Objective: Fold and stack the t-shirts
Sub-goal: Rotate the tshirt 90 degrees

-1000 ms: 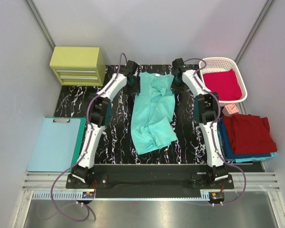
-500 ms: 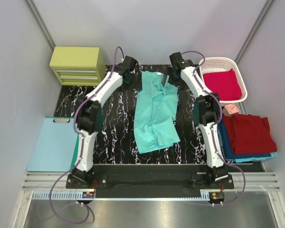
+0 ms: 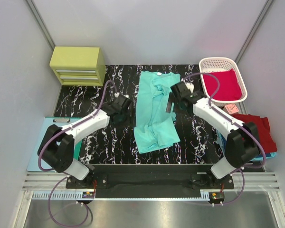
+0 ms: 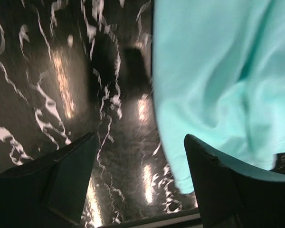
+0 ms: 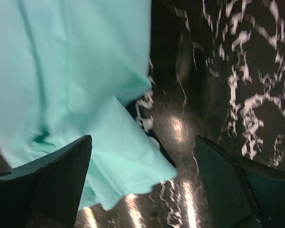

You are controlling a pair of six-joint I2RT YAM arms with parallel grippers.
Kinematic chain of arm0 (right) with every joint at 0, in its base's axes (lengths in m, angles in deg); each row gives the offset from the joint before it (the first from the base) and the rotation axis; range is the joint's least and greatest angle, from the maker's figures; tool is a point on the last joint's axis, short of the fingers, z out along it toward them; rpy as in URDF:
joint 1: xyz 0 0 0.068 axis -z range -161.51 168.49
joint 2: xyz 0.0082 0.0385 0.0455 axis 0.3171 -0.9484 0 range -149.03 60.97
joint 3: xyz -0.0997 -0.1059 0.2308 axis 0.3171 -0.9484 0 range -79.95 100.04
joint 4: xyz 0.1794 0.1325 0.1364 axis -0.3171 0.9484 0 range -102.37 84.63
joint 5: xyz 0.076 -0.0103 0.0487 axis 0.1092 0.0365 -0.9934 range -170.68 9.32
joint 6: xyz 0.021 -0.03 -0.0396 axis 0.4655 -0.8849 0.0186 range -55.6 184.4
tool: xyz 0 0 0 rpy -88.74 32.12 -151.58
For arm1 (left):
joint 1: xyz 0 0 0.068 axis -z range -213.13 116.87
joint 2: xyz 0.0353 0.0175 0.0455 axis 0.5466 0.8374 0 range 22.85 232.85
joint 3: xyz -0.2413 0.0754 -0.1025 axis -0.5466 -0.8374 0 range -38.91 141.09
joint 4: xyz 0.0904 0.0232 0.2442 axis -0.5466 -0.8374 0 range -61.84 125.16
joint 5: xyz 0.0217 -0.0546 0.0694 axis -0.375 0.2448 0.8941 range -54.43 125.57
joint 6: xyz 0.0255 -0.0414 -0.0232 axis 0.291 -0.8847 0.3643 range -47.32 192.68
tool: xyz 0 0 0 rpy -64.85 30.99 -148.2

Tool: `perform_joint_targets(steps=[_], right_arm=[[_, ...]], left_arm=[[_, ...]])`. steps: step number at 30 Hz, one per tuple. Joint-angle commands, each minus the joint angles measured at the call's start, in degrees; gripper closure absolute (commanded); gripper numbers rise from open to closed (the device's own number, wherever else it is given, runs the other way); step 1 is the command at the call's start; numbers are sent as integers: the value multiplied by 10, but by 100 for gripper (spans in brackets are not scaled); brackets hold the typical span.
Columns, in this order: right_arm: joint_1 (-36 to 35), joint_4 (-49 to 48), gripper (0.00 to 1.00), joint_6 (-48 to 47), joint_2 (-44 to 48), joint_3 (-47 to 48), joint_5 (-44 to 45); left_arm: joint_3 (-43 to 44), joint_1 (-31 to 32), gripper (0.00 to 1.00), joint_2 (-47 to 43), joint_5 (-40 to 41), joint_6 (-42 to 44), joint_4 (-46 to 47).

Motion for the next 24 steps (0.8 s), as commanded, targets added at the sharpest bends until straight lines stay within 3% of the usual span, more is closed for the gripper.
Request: perform_joint_targets(steps=[1,3,8,18,24], right_arm=[[-32,-16,0,47,59,-80,18],[-38,4,0,41,74,-100,-33],[-76,-22,0,74,147,-177,-23],[-89,-2,0,103,159,-226,-27],[-90,1,0,88,150,-200,-12]], left_arm=[[-22,41,18,-24,-15,-10,37],[-23,57,14,-16,-15,5,21],[-40,122,1,-9,18,3,42],[-44,150,6,66,-14,-19,35],[-27,165,10,111,-35,-10,6]])
